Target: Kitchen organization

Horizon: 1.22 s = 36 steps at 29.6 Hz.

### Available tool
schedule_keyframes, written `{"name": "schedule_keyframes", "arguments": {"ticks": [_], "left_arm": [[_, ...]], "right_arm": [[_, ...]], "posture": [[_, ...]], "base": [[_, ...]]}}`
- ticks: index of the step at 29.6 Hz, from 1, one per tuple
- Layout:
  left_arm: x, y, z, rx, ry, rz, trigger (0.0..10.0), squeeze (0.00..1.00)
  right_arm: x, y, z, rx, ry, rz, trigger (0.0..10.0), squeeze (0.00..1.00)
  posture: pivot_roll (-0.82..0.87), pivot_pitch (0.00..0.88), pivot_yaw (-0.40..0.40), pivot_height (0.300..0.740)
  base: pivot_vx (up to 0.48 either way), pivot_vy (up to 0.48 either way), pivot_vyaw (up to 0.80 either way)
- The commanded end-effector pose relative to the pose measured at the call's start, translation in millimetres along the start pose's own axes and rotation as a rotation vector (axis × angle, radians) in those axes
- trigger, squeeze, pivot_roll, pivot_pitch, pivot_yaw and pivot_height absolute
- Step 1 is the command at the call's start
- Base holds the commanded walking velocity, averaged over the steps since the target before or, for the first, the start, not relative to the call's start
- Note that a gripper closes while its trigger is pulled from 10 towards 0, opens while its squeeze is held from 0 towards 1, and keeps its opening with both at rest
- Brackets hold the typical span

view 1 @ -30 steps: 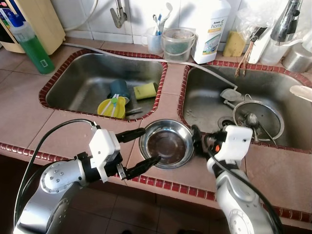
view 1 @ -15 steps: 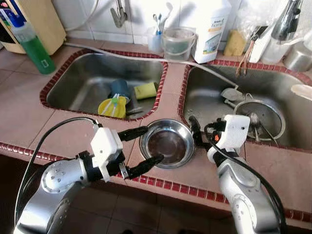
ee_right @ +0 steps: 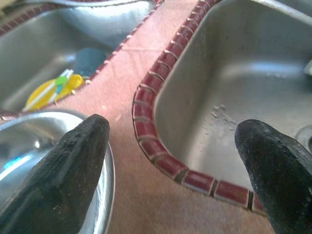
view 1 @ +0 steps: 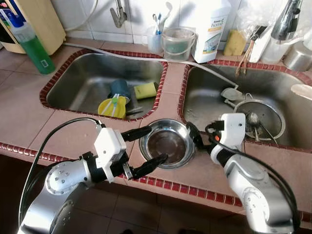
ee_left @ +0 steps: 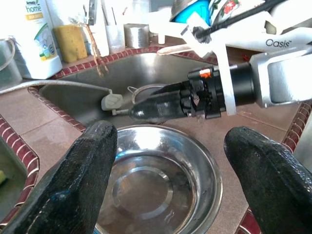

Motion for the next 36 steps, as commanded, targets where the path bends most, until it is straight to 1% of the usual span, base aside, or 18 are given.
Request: {"name": "schedule_keyframes", "arguments": {"ticks": [1, 3, 5, 6, 7, 8, 9, 10, 17, 19, 23, 26, 28, 29, 30, 36], "left_arm": [[-0.7, 3, -3.9, -0.006, -0.012, -0.001, 10.0, 0.0], [-1.5, 3, -4.0, -0.006, -0.012, -0.003, 10.0, 0.0], [-1.9, 3, -4.0, -0.005, -0.011, -0.004, 10.0, 0.0], [-2.5, 4, -4.2, -0.003, -0.011, -0.007, 10.0, 0.0], [-2.8, 4, -4.3, -0.003, -0.012, -0.008, 10.0, 0.0], [-3.1, 4, -4.3, -0.003, -0.012, -0.009, 10.0, 0.0], [-3.5, 4, -4.4, -0.003, -0.013, -0.01, 10.0, 0.0], [-3.7, 4, -4.3, -0.003, -0.013, -0.01, 10.0, 0.0], [-5.0, 6, -5.0, -0.001, -0.013, -0.017, 10.0, 0.0], [-5.3, 6, -5.5, 0.0, -0.013, -0.019, 10.0, 0.0], [-6.4, 7, -5.5, -0.001, -0.011, -0.023, 10.0, 0.0], [-6.7, 7, -5.6, -0.001, -0.009, -0.025, 10.0, 0.0], [-6.9, 7, -6.0, 0.0, -0.009, -0.026, 10.0, 0.0], [-7.0, 7, -6.0, 0.0, -0.008, -0.026, 10.0, 0.0], [-7.1, 7, -6.0, 0.0, -0.006, -0.027, 10.0, 0.0], [-7.4, 8, -5.9, 0.0, -0.002, -0.029, 10.0, 0.0]], "right_arm": [[2.3, 4, 3.1, -0.013, 0.03, 0.003, 10.0, 0.0], [2.0, 5, 2.2, -0.028, 0.037, 0.019, 10.0, 0.0], [1.9, 6, 2.1, -0.022, 0.045, 0.026, 10.0, 0.0], [1.2, 8, 0.6, -0.021, 0.047, 0.029, 7.8, 0.0], [0.8, 10, -0.3, -0.029, 0.047, 0.032, 5.0, 0.0], [0.5, 11, -1.2, -0.04, 0.045, 0.032, 4.1, 0.0], [0.2, 12, -2.2, -0.047, 0.045, 0.033, 3.7, 0.0], [0.1, 12, -2.8, -0.044, 0.045, 0.036, 0.0, 0.0], [-0.3, 16, -4.3, -0.046, 0.069, 0.057, 0.0, 0.0], [-1.0, 15, -6.6, -0.025, 0.073, 0.077, 0.0, 0.0], [-1.7, 13, -5.2, 0.001, 0.102, 0.101, 0.0, 0.0], [-2.9, 11, 0.1, -0.002, 0.136, 0.12, 0.0, 0.0], [-3.6, 9, 6.8, 0.002, 0.173, 0.133, 0.0, 0.0], [-3.8, 9, 10.2, 0.005, 0.194, 0.137, 0.3, 0.0], [-3.8, 7, 15.9, 0.005, 0.229, 0.145, 0.0, 0.0], [-3.1, 1, 21.8, -0.016, 0.266, 0.186, 0.0, 0.0]], "posture": [[-0.17, 0.207, 0.058, 0.74], [-0.17, 0.208, 0.057, 0.74], [-0.17, 0.207, 0.057, 0.74], [-0.17, 0.207, 0.057, 0.74], [-0.17, 0.207, 0.057, 0.74], [-0.17, 0.207, 0.057, 0.74], [-0.17, 0.207, 0.057, 0.74], [-0.17, 0.207, 0.057, 0.74], [-0.17, 0.205, 0.053, 0.74], [-0.17, 0.205, 0.051, 0.74], [-0.17, 0.204, 0.048, 0.74], [-0.17, 0.203, 0.046, 0.74], [-0.17, 0.202, 0.044, 0.74], [-0.17, 0.202, 0.044, 0.74], [-0.17, 0.201, 0.042, 0.74], [-0.16, 0.204, 0.039, 0.74]], "base": [[0.0, 0.0, 0.0], [0.0, 0.0, 0.0], [0.0, 0.0, 0.0], [0.0, 0.0, 0.0], [0.0, 0.0, 0.0], [0.0, 0.0, 0.0], [0.0, 0.0, 0.0], [0.0, 0.0, 0.0], [0.0, 0.0, 0.0], [0.0, 0.0, 0.0], [0.0, 0.0, 0.0], [0.0, 0.0, 0.0], [0.0, 0.0, 0.0], [0.0, 0.0, 0.0], [0.0, 0.0, 0.0], [0.0, 0.0, 0.0]]}}
Point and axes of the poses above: a point about 5 cm out from each wrist's last joint towards the gripper, its own x axis pointing back from the gripper into the wrist, its own y axis along the axis of the wrist's last joint, z = x × y, the point moved 4 cm from there along -x, pointing out of the wrist towards the gripper, and after that the axes turned 6 degrees about -x, right-handed, at the moved point
